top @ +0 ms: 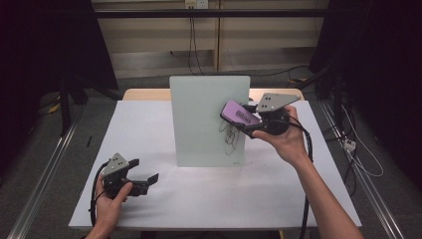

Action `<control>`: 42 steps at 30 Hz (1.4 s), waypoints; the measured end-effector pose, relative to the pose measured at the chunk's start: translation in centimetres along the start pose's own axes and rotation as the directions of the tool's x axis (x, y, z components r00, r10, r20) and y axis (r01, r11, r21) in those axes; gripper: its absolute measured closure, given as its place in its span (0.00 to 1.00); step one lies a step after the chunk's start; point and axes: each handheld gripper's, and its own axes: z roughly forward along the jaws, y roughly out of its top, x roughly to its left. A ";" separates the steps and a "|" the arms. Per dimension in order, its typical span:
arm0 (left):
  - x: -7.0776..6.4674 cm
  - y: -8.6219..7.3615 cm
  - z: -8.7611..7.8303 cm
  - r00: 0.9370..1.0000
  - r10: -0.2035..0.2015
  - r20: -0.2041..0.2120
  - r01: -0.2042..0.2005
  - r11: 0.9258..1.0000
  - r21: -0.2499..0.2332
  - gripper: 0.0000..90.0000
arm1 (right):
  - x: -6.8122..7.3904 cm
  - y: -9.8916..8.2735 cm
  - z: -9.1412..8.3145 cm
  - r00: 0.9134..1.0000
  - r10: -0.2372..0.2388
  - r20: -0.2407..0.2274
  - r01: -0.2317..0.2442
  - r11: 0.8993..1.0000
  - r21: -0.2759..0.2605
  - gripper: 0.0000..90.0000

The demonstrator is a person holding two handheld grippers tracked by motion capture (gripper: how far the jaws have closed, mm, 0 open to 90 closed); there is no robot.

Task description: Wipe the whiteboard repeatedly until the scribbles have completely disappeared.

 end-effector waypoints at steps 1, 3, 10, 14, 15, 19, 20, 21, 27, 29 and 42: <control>0.0 0.0 0.0 1.000 0.000 -0.001 0.000 1.000 0.000 0.07 | -0.2 0.2 0.0 1.000 0.000 0.004 0.000 1.000 -0.005 0.46; 0.0 0.0 0.0 1.000 0.006 -0.006 -0.006 1.000 0.002 0.07 | -0.5 0.5 0.0 1.000 0.002 0.016 -0.002 1.000 -0.014 0.46; 0.0 -0.1 0.0 1.000 0.000 -0.006 0.000 1.000 0.005 0.07 | -1.4 1.0 -0.3 0.999 0.008 0.050 -0.007 0.999 -0.035 0.46; 0.0 0.0 0.0 1.000 0.005 -0.004 -0.005 1.000 0.003 0.07 | -1.7 1.2 -0.2 0.999 0.005 0.054 -0.002 0.999 -0.042 0.46; 0.0 0.0 0.0 1.000 0.005 -0.004 -0.005 1.000 0.003 0.07 | -1.7 1.4 -0.2 0.998 -0.003 0.059 0.005 0.999 -0.042 0.46; 0.0 0.0 0.0 1.000 0.006 -0.003 -0.006 1.000 0.005 0.07 | -1.8 2.0 -0.4 0.997 -0.012 0.081 0.017 0.998 -0.066 0.46; -0.1 0.0 0.0 1.000 0.007 -0.003 -0.007 1.000 0.005 0.07 | -1.9 2.1 -0.4 0.996 -0.017 0.093 0.024 0.997 -0.067 0.46; -0.1 0.0 0.0 1.000 0.007 -0.002 -0.007 1.000 0.005 0.07 | -1.9 2.1 -0.3 0.994 -0.028 0.103 0.034 0.998 -0.055 0.46; 0.0 -0.1 -0.2 1.000 0.002 -0.003 -0.002 1.000 0.002 0.07 | -1.1 1.8 0.7 0.992 -0.071 0.102 0.073 0.997 -0.020 0.46; 0.0 -0.1 -0.2 1.000 0.005 -0.003 -0.005 1.000 0.001 0.07 | -1.0 1.8 0.8 0.992 -0.075 0.099 0.077 0.997 -0.014 0.46; -0.1 -0.1 -0.2 1.000 0.005 -0.006 -0.005 1.000 0.001 0.07 | -0.1 1.0 1.5 0.991 -0.106 0.082 0.104 0.994 0.027 0.46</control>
